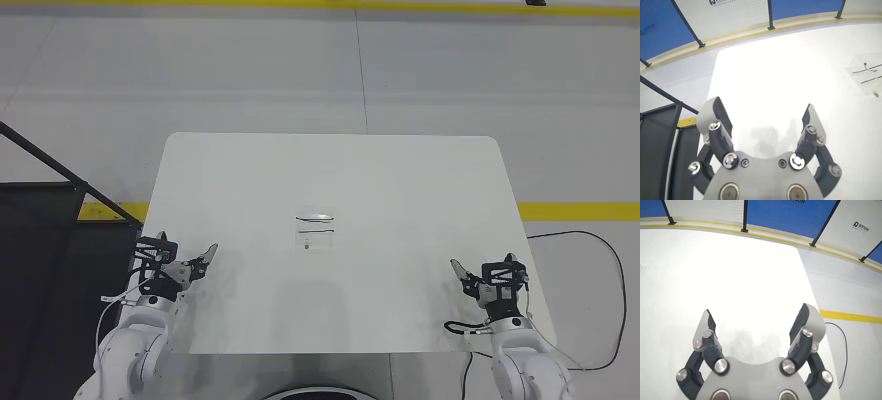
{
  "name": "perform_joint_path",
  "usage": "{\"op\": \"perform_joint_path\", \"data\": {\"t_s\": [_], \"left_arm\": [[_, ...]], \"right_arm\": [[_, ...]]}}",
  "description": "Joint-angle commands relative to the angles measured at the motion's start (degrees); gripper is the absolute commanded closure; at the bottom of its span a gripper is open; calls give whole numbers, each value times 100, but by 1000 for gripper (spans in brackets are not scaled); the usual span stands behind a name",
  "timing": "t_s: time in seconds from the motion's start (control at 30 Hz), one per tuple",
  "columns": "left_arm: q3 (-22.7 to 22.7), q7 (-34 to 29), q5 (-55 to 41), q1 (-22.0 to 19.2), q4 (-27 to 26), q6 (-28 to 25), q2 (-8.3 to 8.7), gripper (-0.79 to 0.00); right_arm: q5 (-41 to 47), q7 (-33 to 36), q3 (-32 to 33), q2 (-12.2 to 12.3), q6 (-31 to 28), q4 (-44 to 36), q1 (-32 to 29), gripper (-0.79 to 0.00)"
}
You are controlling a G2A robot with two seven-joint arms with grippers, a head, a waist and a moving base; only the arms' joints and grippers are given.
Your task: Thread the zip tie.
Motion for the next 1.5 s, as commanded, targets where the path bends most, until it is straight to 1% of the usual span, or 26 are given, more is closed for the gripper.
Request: {"op": "perform_joint_path", "data": {"t_s": [0.0, 0.33, 0.37, 0.4, 0.43, 0.47, 0.53, 0.57, 0.63, 0.67, 0.77, 0.83, 0.93, 1.0, 1.07, 1.1, 1.43, 1.47], "left_arm": [[0, 0, 0, 0, 0, 0, 0, -785], [0, 0, 0, 0, 0, 0, 0, -784], [24, 61, 77, -1, -47, -109, 6, -785], [39, 216, 266, 22, -80, -354, 24, -785], [-21, 727, 366, 49, -110, -538, 38, -785], [-75, 1063, 360, 153, 2, -659, 43, -785], [-148, 1479, 352, 229, -60, -950, 57, -785], [-195, 1620, 379, 252, -70, -1129, 69, -785], [-303, 1924, 269, 265, -87, -1639, 96, -785], [-378, 1991, 171, 246, -65, -2002, 118, -785], [-637, 2091, -253, 86, 57, -2871, 172, -785], [-746, 2042, -468, -37, 129, -3279, 199, -785], [-792, 1911, -629, -219, 193, -3821, 237, -785], [-797, 1803, -857, -357, 271, -4204, 259, -785], [-797, 1538, -1080, -496, 363, -4567, 286, -785], [-807, 1481, -1113, -519, 379, -4591, 290, -785], [-807, 1481, -1113, -519, 379, -4591, 290, -785], [-790, 1470, -1123, -519, 368, -4608, 290, -785]], "right_arm": [[0, 0, 0, 0, 0, 0, 0, -784], [0, 0, 0, 0, 0, 0, 0, -785], [0, 0, 0, 0, 0, 0, 0, -785], [8, 1, -6, -1, -20, -5, 4, -785], [2, 63, -29, 5, -187, -22, 25, -785], [-18, 196, -17, 14, -320, -49, 71, -785], [-107, 466, -40, 18, -379, -160, 167, -785], [-143, 684, -102, 21, -503, -225, 209, -785], [17, 1184, -179, 47, -1160, -373, 365, -785], [149, 1424, -166, 66, -1531, -408, 463, -785], [742, 2063, -149, 110, -2485, -449, 759, -785], [1197, 2563, -150, 133, -2876, -417, 964, -785], [1994, 3375, -281, 165, -3469, -355, 1321, -785], [2782, 3947, -428, 189, -3914, -196, 1598, -785], [3646, 4586, -560, 219, -4123, 43, 1947, -785], [4034, 4909, -624, 234, -4125, 162, 2119, -785], [4034, 4909, -624, 234, -4125, 162, 2119, -785], [4021, 4966, -670, 238, -4213, 148, 2106, -785]]}}
